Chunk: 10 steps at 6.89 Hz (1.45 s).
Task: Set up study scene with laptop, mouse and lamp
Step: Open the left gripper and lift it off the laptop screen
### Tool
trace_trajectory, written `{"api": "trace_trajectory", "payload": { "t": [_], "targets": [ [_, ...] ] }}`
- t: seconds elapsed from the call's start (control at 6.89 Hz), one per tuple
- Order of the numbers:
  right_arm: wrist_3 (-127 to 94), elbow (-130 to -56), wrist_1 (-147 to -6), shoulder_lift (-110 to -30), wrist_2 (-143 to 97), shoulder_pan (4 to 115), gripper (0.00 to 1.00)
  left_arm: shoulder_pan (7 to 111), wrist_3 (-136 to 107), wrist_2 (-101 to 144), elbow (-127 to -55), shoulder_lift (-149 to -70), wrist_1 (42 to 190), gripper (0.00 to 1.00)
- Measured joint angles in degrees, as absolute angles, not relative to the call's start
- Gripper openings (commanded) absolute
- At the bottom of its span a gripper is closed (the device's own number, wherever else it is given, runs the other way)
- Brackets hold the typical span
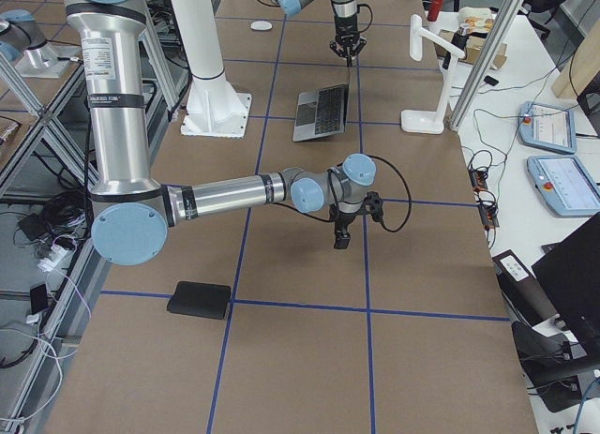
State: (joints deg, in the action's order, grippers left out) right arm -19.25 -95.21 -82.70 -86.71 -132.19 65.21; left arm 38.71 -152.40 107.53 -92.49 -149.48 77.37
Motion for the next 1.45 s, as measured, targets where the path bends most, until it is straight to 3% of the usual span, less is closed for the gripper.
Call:
{"api": "trace_trajectory", "payload": {
  "t": [0.87, 1.02, 1.31, 1.45],
  "targets": [
    [-19.25, -94.37, -82.70, -86.34, -132.17, 65.21, 0.99, 41.06, -152.02, 102.95, -80.03, -151.20, 88.17, 0.00],
    [-19.25, -94.33, -82.71, -86.32, -132.15, 65.21, 0.99, 41.64, -152.02, 102.77, -78.37, -151.93, 89.19, 0.09],
    [-19.25, -94.25, -82.71, -86.28, -132.18, 65.21, 0.99, 42.10, -151.93, 102.72, -76.50, -152.81, 90.68, 0.72],
    [-19.25, -94.23, -82.71, -86.25, -132.19, 65.21, 0.99, 42.40, -151.92, 102.77, -76.35, -152.87, 90.81, 0.91]
  ]
}}
